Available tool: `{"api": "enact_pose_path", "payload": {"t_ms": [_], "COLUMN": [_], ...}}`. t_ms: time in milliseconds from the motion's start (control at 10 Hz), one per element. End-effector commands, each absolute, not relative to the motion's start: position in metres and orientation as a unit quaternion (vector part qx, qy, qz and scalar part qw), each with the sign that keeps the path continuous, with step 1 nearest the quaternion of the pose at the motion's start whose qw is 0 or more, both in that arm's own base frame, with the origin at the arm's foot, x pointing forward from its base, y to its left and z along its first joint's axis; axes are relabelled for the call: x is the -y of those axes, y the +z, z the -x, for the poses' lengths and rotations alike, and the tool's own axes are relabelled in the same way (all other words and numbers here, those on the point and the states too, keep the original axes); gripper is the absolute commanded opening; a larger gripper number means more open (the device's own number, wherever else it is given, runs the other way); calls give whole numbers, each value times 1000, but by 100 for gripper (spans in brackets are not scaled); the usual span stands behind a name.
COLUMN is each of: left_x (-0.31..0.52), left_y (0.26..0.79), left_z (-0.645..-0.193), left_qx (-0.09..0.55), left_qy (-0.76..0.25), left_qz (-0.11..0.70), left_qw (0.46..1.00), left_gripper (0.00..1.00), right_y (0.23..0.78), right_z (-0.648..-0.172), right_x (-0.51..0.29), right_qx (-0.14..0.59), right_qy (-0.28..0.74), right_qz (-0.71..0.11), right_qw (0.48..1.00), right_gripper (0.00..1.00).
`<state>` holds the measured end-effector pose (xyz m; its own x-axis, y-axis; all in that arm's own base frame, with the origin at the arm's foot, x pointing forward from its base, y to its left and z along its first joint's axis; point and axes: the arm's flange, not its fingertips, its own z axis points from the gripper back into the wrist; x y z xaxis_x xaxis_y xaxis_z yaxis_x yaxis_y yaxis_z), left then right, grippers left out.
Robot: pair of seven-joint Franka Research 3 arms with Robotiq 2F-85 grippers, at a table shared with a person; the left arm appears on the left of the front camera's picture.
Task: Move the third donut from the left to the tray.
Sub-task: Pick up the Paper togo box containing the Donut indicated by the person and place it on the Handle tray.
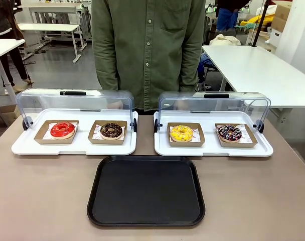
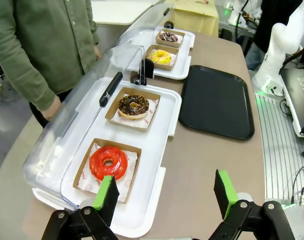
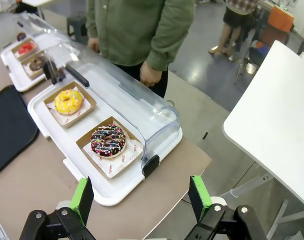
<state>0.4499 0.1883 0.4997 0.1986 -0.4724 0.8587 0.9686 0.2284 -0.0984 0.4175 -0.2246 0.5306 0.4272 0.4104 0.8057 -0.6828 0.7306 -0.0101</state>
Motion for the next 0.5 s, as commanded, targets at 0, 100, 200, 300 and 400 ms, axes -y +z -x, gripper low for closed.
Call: {"api": "enact_pose_path", "payload": {"t_ms": [0, 100, 200, 300, 400], "left_x": [-189, -189, -189, -189, -189], "left_y": [500, 500, 500, 500, 500], "left_z": [-450, -450, -450, -450, -450], "left_qx": [364, 364, 364, 364, 364], "left_qy": [-519, -519, -519, -519, -519], "left_qz": [341, 341, 341, 341, 341], "left_qw": [694, 694, 694, 694, 694], "left_gripper": [100, 100, 100, 100, 100], "right_y": [529, 529, 529, 529, 529], "right_z": [-419, -419, -419, -419, -419], "right_x": [226, 226, 226, 226, 226], "right_qx": [435, 435, 435, 435, 435], "right_qy": [338, 338, 338, 338, 338], "right_qz": [-163, -163, -163, -163, -163], "right_qw": [818, 818, 818, 818, 818], "right_gripper": [100, 100, 100, 100, 100]}}
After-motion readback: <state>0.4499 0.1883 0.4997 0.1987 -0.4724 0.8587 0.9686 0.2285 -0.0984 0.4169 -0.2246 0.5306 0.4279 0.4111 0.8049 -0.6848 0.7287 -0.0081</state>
